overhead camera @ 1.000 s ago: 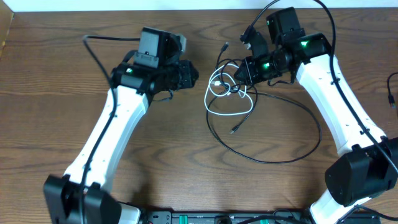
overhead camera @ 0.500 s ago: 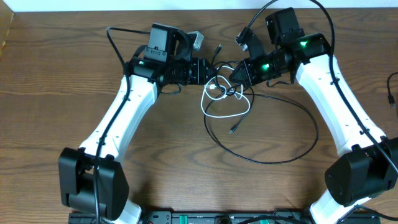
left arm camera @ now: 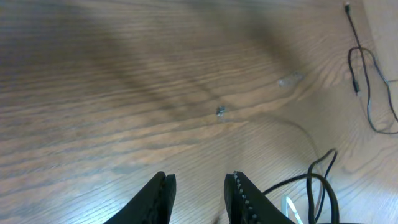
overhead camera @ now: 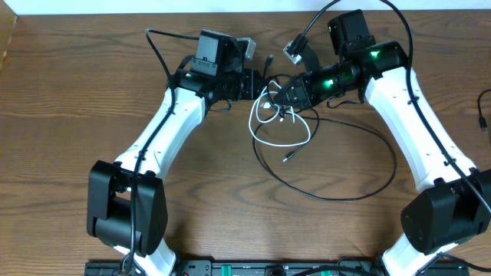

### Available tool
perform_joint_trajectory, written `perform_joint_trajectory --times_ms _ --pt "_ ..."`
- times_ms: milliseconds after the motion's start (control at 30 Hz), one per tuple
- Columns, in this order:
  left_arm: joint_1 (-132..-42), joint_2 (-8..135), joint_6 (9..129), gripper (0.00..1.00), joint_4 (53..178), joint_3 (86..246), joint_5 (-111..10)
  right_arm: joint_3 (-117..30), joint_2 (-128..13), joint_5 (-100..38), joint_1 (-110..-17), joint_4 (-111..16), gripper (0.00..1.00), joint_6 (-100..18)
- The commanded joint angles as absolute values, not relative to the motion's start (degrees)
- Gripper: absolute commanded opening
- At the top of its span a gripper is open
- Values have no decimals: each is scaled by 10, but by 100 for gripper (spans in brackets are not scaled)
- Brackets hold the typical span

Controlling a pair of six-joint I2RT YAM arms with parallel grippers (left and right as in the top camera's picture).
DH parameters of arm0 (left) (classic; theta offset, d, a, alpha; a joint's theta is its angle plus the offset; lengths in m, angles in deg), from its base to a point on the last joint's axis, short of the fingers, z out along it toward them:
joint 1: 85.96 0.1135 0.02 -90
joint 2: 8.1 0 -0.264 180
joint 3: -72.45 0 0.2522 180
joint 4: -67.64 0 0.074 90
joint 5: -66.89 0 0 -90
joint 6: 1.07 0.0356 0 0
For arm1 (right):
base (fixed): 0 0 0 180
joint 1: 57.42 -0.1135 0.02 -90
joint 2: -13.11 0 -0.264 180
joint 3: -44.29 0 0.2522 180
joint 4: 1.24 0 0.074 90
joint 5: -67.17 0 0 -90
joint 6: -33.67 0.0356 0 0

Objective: Untangle cables

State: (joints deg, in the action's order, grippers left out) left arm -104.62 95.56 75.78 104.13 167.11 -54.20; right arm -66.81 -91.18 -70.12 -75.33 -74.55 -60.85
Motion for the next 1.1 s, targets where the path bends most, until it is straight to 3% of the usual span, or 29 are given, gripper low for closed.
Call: perform_joint_trajectory --times_ms 0,133,367,533,600,1067 --pt "-1057 959 739 38 1036 1678 -550 -669 -910 -733 -754 -746 1 -629" --pt "-1027 959 781 50 1040 1678 -617 -669 -910 -723 -746 -746 1 -628" --pt "-980 959 849 55 1037 1678 -781 -669 -910 -723 -743 -746 1 -628" --pt "-962 959 868 56 1055 1677 -782 -669 -910 -720 -742 -746 1 -628" --pt "-949 959 872 62 1053 1677 -794 -669 -910 -694 -742 -746 1 -615" --pt "-942 961 960 63 1097 1676 -994 -669 -910 -671 -741 -744 1 -602"
